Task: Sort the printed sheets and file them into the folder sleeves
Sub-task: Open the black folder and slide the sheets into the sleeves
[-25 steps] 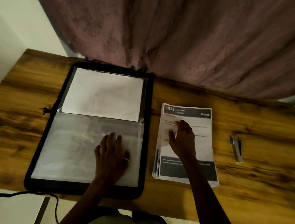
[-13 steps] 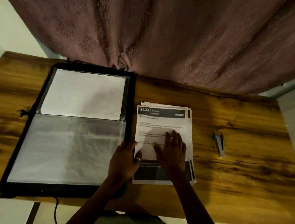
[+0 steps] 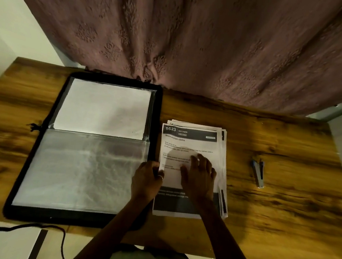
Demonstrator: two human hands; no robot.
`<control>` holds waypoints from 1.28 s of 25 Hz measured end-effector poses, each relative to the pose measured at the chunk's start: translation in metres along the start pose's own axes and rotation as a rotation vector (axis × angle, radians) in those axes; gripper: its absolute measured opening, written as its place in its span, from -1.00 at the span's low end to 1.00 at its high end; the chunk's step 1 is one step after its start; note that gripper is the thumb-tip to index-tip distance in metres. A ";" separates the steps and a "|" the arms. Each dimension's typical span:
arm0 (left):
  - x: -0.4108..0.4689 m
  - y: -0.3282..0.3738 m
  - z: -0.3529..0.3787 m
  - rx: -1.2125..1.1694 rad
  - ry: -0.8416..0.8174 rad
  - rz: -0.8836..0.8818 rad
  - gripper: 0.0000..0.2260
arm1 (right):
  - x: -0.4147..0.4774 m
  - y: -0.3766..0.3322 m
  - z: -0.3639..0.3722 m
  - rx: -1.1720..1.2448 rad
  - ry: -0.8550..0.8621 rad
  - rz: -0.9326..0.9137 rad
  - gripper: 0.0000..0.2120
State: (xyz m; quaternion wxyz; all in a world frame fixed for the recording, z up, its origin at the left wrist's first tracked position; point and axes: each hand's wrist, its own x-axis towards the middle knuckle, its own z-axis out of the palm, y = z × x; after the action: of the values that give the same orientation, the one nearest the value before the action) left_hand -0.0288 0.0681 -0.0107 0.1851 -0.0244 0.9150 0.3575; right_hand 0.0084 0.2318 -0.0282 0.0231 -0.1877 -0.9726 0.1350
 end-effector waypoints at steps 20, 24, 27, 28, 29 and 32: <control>-0.008 -0.003 0.000 -0.049 0.069 0.061 -0.70 | 0.179 -0.044 -0.046 0.286 -0.436 -0.406 -0.74; 0.002 0.005 -0.005 -0.066 0.126 0.082 -0.44 | 0.188 -0.036 -0.074 0.375 -0.543 -0.473 -0.79; 0.018 0.012 -0.010 -0.096 0.120 0.217 -0.53 | 0.184 -0.036 -0.105 0.444 -0.637 -0.422 -0.89; 0.024 0.014 -0.010 -0.086 0.103 0.266 -0.60 | 0.182 -0.036 -0.112 0.474 -0.652 -0.419 -0.89; 0.028 0.016 -0.010 -0.078 0.094 0.305 -0.65 | 0.180 -0.035 -0.116 0.498 -0.657 -0.417 -0.88; 0.029 0.025 -0.009 -0.125 0.089 0.324 -0.75 | 0.176 -0.031 -0.124 0.461 -0.665 -0.438 -0.81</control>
State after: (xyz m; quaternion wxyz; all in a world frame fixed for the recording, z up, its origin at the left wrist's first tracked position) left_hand -0.0630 0.0834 0.0013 0.0823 0.0962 0.8904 0.4373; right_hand -0.1545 0.3016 0.0987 -0.2210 0.0856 -0.8886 0.3927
